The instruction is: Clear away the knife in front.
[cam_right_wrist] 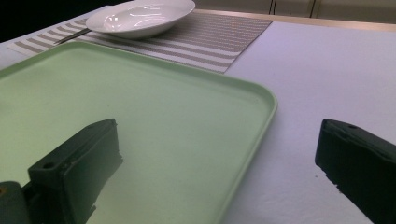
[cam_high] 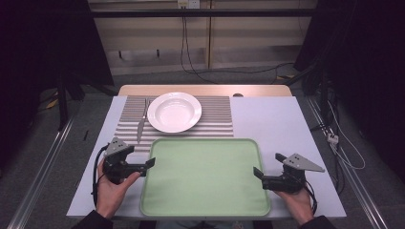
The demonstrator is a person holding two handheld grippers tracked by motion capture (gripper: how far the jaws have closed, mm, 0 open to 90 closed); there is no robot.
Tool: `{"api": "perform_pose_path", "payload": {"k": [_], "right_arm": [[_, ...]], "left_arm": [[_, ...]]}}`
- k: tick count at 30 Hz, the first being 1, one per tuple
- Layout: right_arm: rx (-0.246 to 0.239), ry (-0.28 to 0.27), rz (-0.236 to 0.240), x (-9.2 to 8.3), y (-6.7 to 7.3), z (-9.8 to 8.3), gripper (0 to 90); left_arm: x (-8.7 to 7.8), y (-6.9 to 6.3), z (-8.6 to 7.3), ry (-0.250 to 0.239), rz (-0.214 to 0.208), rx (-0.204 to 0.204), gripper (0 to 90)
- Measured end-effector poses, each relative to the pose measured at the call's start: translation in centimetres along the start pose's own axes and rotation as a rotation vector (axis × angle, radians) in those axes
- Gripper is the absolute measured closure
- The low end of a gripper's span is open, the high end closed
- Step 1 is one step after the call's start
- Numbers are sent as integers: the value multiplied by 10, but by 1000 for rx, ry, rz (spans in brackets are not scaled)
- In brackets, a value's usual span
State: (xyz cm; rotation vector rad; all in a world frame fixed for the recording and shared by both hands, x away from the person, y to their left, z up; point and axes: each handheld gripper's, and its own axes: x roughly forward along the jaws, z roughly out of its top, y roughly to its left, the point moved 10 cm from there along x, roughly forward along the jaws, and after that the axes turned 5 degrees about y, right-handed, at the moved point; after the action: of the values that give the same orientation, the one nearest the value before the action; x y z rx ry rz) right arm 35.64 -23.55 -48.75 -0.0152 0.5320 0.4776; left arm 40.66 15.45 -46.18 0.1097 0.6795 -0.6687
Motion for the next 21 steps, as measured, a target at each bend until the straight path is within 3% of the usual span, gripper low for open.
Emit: {"api": "perform_pose_path", "payload": {"k": [5,8,10,12,18,19,21], "right_arm": [[1,-2,-18,-2,-2,0,0],[7,0,-25,-3,-4,-1,0],[8,-1,-23,-3,-5,-1,0],[7,1,-21,-2,-5,-1,0],[4,0,-17,-4,-5,-2,0],[4,2,-16,-3,-5,-2,0],[2,1,-15,-3,-5,-2,0]], "left_arm": [[2,12,11,20,4,18,69],[7,17,16,58,-14,-9,65],[9,20,22,67,-4,-5,68],[13,25,26,75,28,31,75],[24,40,42,87,49,29,88],[28,49,47,91,81,43,98],[30,53,51,82,91,43,97]]}}
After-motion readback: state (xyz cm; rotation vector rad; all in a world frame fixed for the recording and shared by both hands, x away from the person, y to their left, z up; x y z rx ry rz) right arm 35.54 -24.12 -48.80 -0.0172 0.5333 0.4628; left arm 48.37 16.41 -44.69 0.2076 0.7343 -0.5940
